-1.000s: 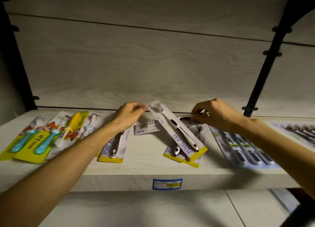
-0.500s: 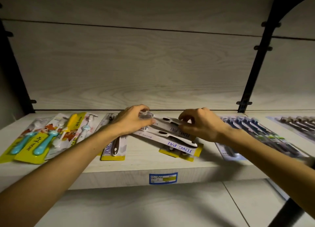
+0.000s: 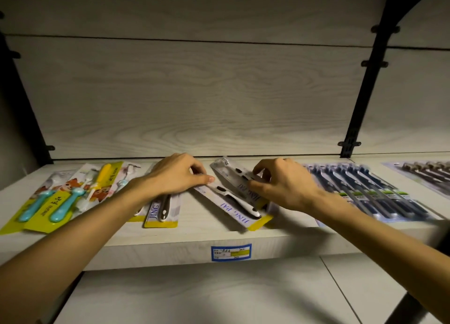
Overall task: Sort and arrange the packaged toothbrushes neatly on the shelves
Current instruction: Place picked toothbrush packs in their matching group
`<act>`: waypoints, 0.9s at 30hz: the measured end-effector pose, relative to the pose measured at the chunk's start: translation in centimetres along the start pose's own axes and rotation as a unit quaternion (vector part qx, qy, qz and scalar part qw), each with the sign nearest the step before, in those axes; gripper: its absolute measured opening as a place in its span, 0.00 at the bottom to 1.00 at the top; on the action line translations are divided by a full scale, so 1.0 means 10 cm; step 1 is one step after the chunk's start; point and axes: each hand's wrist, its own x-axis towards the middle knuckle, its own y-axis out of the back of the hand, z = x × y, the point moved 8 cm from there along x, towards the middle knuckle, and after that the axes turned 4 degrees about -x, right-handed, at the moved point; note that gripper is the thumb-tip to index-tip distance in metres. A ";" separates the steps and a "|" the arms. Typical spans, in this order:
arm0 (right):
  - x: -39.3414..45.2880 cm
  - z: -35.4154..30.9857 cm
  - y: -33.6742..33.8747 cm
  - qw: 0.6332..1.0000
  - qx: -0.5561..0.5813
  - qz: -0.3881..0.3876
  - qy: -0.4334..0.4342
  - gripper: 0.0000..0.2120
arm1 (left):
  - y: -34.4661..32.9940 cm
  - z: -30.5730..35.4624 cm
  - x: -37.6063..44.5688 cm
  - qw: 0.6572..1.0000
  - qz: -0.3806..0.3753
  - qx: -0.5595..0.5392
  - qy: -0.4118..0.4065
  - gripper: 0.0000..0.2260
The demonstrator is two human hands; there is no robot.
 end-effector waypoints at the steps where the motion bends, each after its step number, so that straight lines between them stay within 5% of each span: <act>1: 0.00 -0.02 -0.01 1.000 0.005 -0.004 0.002 0.18 | 0.02 -0.01 0.03 1.000 0.001 -0.010 -0.005 0.12; 4: -0.03 -0.13 -0.06 0.999 0.033 -0.027 0.025 0.19 | 0.03 -0.02 0.13 0.998 0.013 -0.052 -0.020 0.02; 9: -0.14 -0.28 -0.05 0.993 0.086 -0.037 0.070 0.22 | -0.10 -0.05 0.28 0.994 0.012 -0.110 0.010 0.05; 13: 0.01 0.16 0.06 0.996 0.081 0.033 -0.013 0.15 | -0.15 -0.03 0.29 0.996 0.048 -0.071 0.025 0.05; 18: 0.23 0.61 -0.23 0.991 0.047 -0.034 -0.118 0.26 | -0.12 0.04 0.31 0.996 0.052 -0.060 0.045 0.06; 27: 0.51 0.46 -0.47 0.988 0.075 -0.082 -0.109 0.19 | -0.29 0.32 0.36 0.999 -0.012 0.029 0.017 0.22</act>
